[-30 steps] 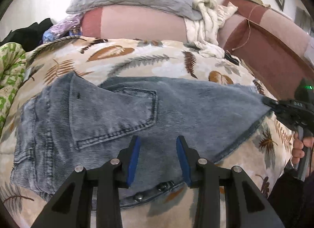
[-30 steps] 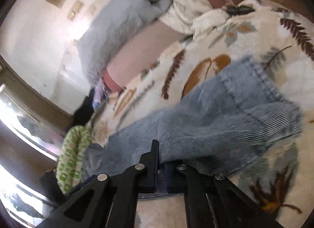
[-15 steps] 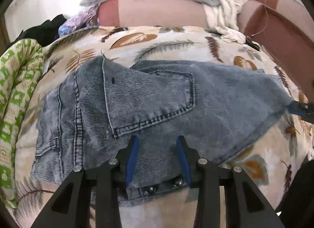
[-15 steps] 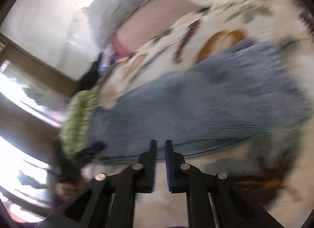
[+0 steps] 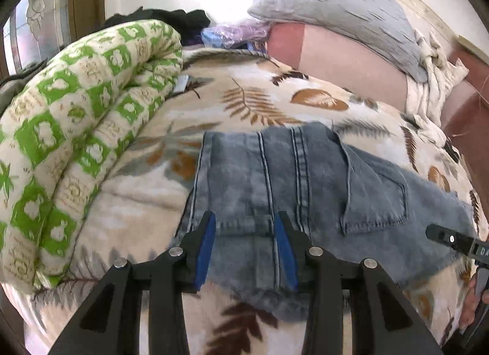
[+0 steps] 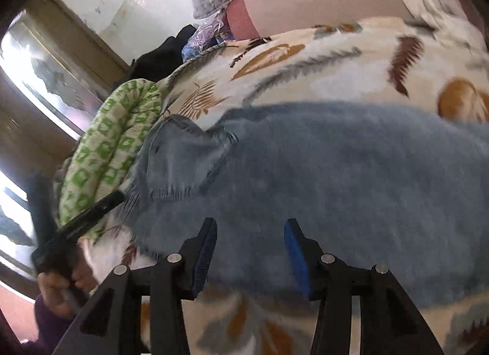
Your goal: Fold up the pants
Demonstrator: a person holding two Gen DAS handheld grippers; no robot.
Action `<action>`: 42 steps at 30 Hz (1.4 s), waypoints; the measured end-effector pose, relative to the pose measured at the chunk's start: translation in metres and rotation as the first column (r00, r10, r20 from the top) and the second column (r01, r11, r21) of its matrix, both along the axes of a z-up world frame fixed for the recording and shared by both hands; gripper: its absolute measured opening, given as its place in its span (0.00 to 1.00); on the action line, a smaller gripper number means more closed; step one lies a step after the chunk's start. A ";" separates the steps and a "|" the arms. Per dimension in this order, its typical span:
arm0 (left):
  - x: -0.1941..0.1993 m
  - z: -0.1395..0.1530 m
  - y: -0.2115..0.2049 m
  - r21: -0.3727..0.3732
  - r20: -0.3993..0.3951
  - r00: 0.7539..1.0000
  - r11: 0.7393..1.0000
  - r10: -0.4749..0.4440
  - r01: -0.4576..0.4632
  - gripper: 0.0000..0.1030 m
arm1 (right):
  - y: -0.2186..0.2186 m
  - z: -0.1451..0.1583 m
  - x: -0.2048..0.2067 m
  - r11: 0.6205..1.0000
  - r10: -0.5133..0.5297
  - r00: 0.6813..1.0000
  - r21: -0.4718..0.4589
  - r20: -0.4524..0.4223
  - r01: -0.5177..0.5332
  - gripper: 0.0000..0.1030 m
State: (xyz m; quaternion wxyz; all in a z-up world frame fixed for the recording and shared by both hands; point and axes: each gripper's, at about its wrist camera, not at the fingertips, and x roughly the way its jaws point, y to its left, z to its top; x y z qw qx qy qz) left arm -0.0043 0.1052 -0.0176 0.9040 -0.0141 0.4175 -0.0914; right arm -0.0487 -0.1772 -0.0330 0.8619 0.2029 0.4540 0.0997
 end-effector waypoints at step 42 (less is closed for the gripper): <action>-0.016 -0.010 -0.111 0.227 0.025 0.953 0.930 -0.302 0.289 0.40 | -0.184 0.058 -0.024 0.929 -0.345 0.938 -0.138 0.015 0.344 0.56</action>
